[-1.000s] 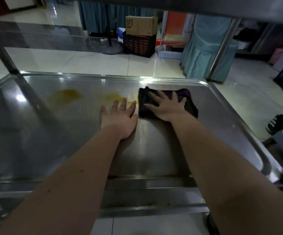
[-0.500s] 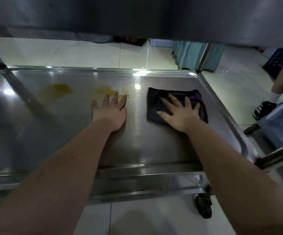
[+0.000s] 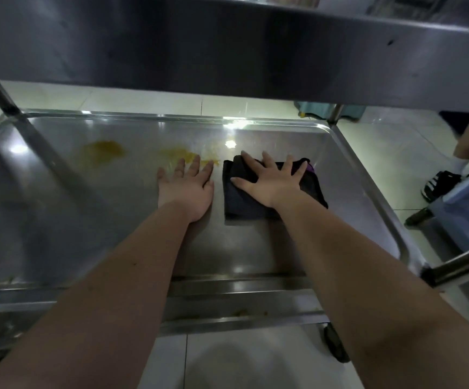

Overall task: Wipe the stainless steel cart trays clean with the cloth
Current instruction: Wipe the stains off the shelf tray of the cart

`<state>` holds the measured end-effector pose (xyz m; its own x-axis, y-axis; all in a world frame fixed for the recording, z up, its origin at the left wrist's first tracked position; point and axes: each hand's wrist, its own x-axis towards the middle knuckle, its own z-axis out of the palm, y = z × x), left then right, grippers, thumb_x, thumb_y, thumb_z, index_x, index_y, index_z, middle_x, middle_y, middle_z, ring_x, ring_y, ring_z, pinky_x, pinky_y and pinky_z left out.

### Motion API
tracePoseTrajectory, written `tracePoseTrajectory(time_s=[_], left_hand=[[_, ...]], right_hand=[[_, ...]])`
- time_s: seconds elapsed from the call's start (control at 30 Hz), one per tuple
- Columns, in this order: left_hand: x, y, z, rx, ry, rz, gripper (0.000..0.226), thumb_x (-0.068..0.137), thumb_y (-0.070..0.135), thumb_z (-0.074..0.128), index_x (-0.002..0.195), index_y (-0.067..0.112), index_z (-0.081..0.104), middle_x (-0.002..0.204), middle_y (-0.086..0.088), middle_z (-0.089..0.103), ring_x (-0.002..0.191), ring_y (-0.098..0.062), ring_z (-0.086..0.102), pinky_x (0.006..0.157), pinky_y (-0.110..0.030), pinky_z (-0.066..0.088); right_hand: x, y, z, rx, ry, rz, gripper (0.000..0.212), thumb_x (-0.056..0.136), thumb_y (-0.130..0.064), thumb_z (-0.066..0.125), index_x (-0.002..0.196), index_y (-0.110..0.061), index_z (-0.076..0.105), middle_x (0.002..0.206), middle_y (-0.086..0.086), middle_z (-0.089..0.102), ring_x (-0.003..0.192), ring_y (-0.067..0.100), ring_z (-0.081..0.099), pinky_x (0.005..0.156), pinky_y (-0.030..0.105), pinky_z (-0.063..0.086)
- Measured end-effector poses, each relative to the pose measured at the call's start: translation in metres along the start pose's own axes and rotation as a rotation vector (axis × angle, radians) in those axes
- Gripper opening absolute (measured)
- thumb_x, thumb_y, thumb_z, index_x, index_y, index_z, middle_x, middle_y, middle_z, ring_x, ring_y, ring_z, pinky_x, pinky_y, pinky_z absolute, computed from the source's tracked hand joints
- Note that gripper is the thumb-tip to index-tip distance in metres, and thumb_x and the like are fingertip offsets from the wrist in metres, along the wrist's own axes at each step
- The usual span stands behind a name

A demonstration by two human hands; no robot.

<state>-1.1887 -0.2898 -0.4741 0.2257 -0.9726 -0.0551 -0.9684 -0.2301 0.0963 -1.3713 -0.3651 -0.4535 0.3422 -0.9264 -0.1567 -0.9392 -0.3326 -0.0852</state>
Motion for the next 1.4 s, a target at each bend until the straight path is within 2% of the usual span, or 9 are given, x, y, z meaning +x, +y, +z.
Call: tracePoseTrajectory(time_s=[0.27,0.47,0.6,0.73,0.87,1.03,1.1,1.27,1.4], left_hand=[[0.001,-0.002,0.001,0.005,0.0,0.005,0.054,0.102,0.048,0.012,0.154,0.042,0.001,0.165,0.009,-0.006,0.152,-0.023,-0.003,0.116,-0.06,0.003],[0.001,0.003,0.001,-0.011,-0.007,-0.001,0.054,0.103,0.047,0.013,0.155,0.04,0.002,0.165,0.008,-0.006,0.151,-0.024,-0.005,0.115,-0.062,-0.001],[0.002,0.004,0.0,0.011,-0.005,0.0,0.054,0.103,0.046,0.012,0.155,0.04,0.001,0.165,0.007,-0.006,0.151,-0.025,-0.004,0.114,-0.063,0.0],[0.001,-0.001,0.0,0.013,-0.008,0.001,0.053,0.103,0.044,0.014,0.155,0.041,0.002,0.165,0.008,-0.005,0.151,-0.024,-0.003,0.115,-0.063,0.002],[0.001,-0.001,-0.002,0.008,-0.005,0.01,0.053,0.103,0.045,0.014,0.155,0.04,0.005,0.165,0.008,-0.003,0.151,-0.024,-0.001,0.115,-0.062,0.005],[0.001,0.005,-0.002,0.011,-0.007,-0.007,0.053,0.103,0.045,0.014,0.155,0.04,0.005,0.165,0.007,-0.003,0.151,-0.025,0.0,0.115,-0.063,0.003],[0.0,0.007,-0.002,0.015,-0.004,-0.017,0.053,0.103,0.045,0.014,0.155,0.039,0.004,0.165,0.006,-0.003,0.151,-0.026,0.0,0.115,-0.063,0.003],[0.0,0.004,-0.004,0.004,-0.028,-0.016,0.053,0.103,0.044,0.013,0.155,0.04,0.002,0.165,0.007,-0.005,0.151,-0.025,-0.003,0.115,-0.063,0.001],[0.0,0.001,-0.002,-0.017,-0.026,-0.005,0.053,0.103,0.045,0.014,0.155,0.041,0.003,0.165,0.008,-0.005,0.151,-0.024,-0.003,0.116,-0.062,0.0]], right_hand=[[-0.006,0.031,0.007,-0.023,0.026,-0.098,0.096,0.056,-0.101,-0.001,0.144,-0.062,0.001,0.163,-0.012,0.005,0.148,0.04,-0.002,0.107,0.072,-0.014],[-0.019,0.138,-0.011,-0.034,-0.032,0.163,0.097,0.058,-0.098,-0.001,0.147,-0.058,-0.001,0.163,-0.015,0.004,0.146,0.041,0.005,0.11,0.071,-0.008],[-0.031,0.077,0.005,-0.017,0.031,0.007,0.091,0.058,-0.098,-0.007,0.143,-0.064,-0.005,0.163,-0.017,0.004,0.146,0.044,0.006,0.11,0.071,-0.007],[-0.056,-0.014,0.032,-0.014,0.071,-0.15,0.087,0.062,-0.097,-0.006,0.142,-0.064,-0.004,0.163,-0.018,0.003,0.146,0.043,-0.002,0.106,0.069,-0.016],[-0.061,0.038,0.02,-0.01,0.069,-0.092,0.091,0.063,-0.097,-0.003,0.146,-0.059,0.001,0.162,-0.018,0.005,0.148,0.038,-0.001,0.108,0.07,-0.014],[-0.077,0.135,0.001,-0.013,0.004,0.219,0.09,0.065,-0.093,-0.001,0.147,-0.057,-0.002,0.163,-0.017,-0.001,0.148,0.039,-0.003,0.109,0.071,-0.009],[-0.086,0.116,0.004,-0.003,0.004,0.186,0.087,0.064,-0.093,-0.005,0.144,-0.061,-0.009,0.163,-0.016,-0.002,0.147,0.043,-0.004,0.108,0.073,-0.009],[-0.114,-0.005,0.036,-0.017,0.056,-0.14,0.077,0.067,-0.094,-0.005,0.137,-0.066,-0.017,0.163,-0.018,-0.004,0.146,0.045,-0.01,0.105,0.071,-0.018],[-0.113,0.01,0.032,-0.007,0.075,-0.162,0.076,0.066,-0.095,0.0,0.136,-0.069,-0.015,0.162,-0.022,-0.004,0.148,0.038,-0.012,0.106,0.069,-0.019]])
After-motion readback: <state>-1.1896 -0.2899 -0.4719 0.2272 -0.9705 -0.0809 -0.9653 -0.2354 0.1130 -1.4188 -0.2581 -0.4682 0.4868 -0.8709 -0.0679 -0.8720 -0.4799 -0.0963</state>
